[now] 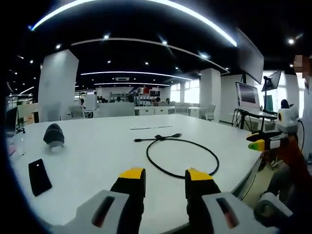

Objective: Find the charging cable on the desk, coil it up and secure with Velcro.

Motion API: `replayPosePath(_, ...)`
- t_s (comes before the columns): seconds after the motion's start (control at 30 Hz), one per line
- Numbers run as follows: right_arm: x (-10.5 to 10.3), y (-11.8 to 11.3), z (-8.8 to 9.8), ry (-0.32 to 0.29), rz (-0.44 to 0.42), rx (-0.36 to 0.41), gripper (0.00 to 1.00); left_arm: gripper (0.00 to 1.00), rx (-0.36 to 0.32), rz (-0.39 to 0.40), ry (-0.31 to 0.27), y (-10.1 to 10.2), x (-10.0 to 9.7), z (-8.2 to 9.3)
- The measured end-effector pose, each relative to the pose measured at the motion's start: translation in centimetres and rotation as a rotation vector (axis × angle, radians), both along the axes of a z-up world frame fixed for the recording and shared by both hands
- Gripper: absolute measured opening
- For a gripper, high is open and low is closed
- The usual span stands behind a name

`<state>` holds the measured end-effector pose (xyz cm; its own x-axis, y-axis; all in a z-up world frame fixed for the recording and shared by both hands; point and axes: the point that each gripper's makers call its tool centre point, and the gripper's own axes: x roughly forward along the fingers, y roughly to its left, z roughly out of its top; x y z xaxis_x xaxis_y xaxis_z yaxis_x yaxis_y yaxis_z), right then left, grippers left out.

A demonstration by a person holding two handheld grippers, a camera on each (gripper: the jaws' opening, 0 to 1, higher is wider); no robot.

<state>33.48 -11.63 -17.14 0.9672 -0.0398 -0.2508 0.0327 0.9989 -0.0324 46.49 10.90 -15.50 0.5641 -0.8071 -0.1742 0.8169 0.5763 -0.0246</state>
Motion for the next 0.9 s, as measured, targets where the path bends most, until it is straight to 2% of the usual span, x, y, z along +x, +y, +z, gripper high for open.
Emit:
replayPosePath(0.27, -0.1, -0.1, -0.1, -0.014, -0.009, -0.043, 0.40, 0.32, 0.005, -0.003, 0.008, 0.1, 0.0, -0.3)
replayPosePath(0.4, -0.1, 0.0, 0.0, -0.020, -0.011, -0.043, 0.41, 0.32, 0.004, -0.004, 0.001, 0.1, -0.1, 0.0)
replayPosePath(0.5, -0.2, 0.2, 0.0, -0.022, -0.010, -0.013, 0.41, 0.32, 0.005, -0.003, 0.000, 0.1, 0.0, 0.0)
replayPosePath(0.9, -0.5, 0.6, -1.0, 0.012, -0.005, -0.014, 0.41, 0.33, 0.003, 0.001, 0.017, 0.6, 0.3, -0.7)
